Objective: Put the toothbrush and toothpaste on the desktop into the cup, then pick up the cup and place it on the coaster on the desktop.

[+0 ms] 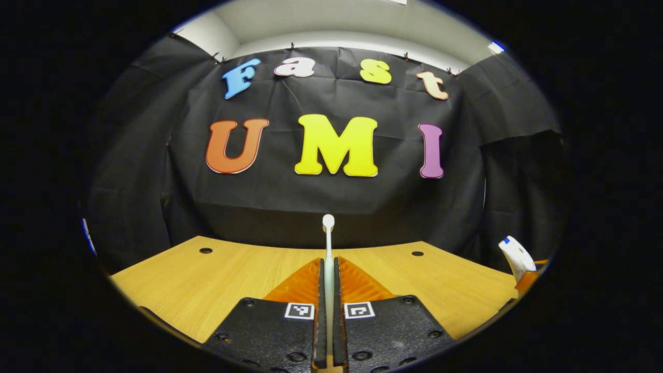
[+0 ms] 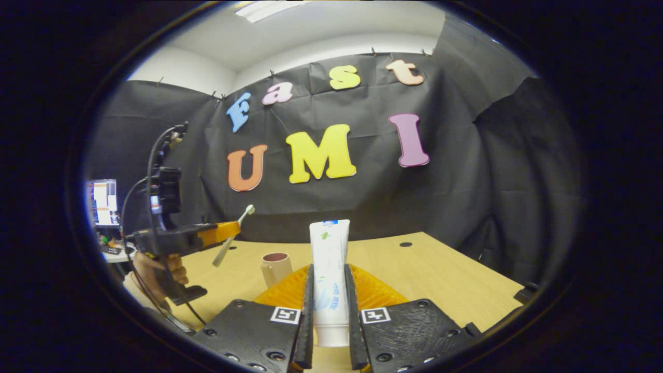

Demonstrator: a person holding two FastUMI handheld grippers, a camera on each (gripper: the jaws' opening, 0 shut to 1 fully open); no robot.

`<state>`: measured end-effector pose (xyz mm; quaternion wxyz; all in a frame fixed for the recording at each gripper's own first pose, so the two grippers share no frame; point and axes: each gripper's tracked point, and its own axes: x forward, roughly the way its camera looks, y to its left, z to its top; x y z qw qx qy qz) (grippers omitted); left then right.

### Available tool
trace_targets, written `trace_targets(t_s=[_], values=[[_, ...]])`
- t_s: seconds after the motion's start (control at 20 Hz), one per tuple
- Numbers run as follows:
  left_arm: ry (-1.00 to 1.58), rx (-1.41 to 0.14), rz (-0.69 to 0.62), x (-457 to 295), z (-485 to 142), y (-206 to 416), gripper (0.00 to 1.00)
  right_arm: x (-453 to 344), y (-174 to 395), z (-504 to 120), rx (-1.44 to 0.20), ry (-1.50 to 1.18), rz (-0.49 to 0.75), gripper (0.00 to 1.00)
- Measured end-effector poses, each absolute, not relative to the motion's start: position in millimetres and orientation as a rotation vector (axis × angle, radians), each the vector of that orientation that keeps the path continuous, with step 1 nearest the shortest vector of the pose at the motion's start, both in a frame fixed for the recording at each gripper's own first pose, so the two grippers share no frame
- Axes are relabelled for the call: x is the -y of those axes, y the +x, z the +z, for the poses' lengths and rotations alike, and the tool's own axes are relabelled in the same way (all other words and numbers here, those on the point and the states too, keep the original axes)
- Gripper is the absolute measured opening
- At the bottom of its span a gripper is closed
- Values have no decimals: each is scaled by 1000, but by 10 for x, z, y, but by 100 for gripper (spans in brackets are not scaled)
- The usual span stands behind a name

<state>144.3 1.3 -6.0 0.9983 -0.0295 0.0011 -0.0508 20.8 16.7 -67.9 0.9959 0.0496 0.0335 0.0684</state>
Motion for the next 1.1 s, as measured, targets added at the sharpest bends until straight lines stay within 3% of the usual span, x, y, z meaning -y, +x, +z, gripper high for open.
trace_targets(t_s=[0.35,0.9,1.0,1.05,1.1], values=[[-38,-34,-151,55,-365,2447,7,-79,302,-775,-91,108,122,29],[-30,-14,-184,154,-442,2575,12,-134,282,-923,-122,64,106,28],[-32,-25,-187,138,-418,2467,26,-169,286,-917,-114,48,110,28],[-25,-34,-174,106,-418,2386,54,-203,298,-906,-112,46,119,28],[-27,-38,-171,89,-369,2338,57,-234,331,-902,-111,50,127,29]])
